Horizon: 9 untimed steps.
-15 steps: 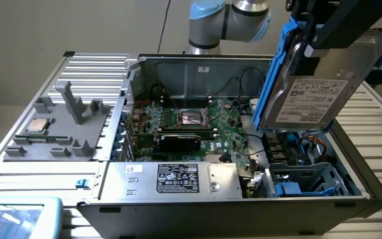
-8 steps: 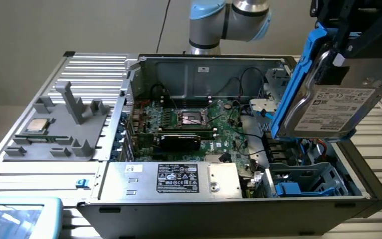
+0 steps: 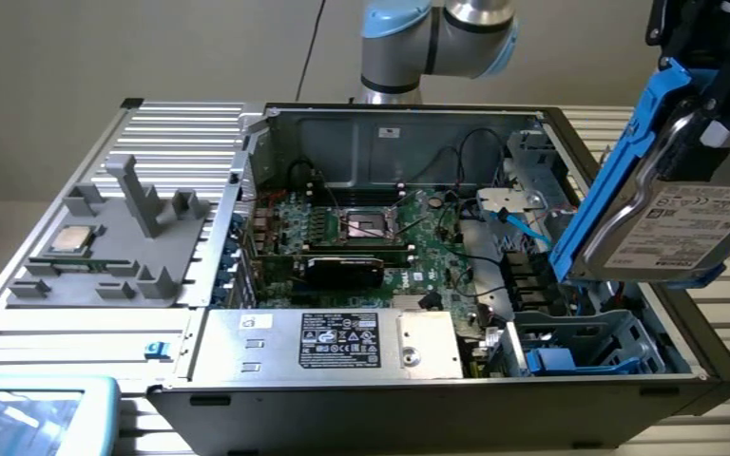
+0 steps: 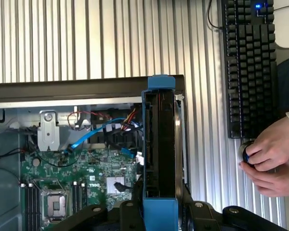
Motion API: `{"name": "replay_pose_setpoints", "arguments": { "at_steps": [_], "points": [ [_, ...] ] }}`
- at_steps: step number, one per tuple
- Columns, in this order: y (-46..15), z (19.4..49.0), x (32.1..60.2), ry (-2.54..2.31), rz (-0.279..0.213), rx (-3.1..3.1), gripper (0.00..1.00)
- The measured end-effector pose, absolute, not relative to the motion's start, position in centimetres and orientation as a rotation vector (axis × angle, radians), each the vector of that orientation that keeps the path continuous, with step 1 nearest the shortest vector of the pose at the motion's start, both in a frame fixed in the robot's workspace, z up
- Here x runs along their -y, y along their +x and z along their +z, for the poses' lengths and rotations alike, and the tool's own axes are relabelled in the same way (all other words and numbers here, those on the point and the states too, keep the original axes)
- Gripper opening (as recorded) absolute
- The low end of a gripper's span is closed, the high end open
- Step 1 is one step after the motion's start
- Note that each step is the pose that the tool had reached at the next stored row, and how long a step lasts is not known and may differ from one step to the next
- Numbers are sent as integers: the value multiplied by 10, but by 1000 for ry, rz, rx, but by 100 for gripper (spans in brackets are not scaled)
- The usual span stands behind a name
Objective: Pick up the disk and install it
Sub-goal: 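Insert the disk into the insertion slot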
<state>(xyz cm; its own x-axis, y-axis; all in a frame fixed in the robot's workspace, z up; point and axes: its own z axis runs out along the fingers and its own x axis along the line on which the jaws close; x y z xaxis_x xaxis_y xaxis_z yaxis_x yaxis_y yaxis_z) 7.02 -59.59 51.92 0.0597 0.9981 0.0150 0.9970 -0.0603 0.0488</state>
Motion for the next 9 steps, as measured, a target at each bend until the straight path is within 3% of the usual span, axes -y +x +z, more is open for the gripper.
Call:
{"name": "replay_pose_setpoints", "arguments": {
  "at_steps": [9],
  "points": [
    [72, 519, 599, 2268, 69, -2136, 37]
  ]
}}
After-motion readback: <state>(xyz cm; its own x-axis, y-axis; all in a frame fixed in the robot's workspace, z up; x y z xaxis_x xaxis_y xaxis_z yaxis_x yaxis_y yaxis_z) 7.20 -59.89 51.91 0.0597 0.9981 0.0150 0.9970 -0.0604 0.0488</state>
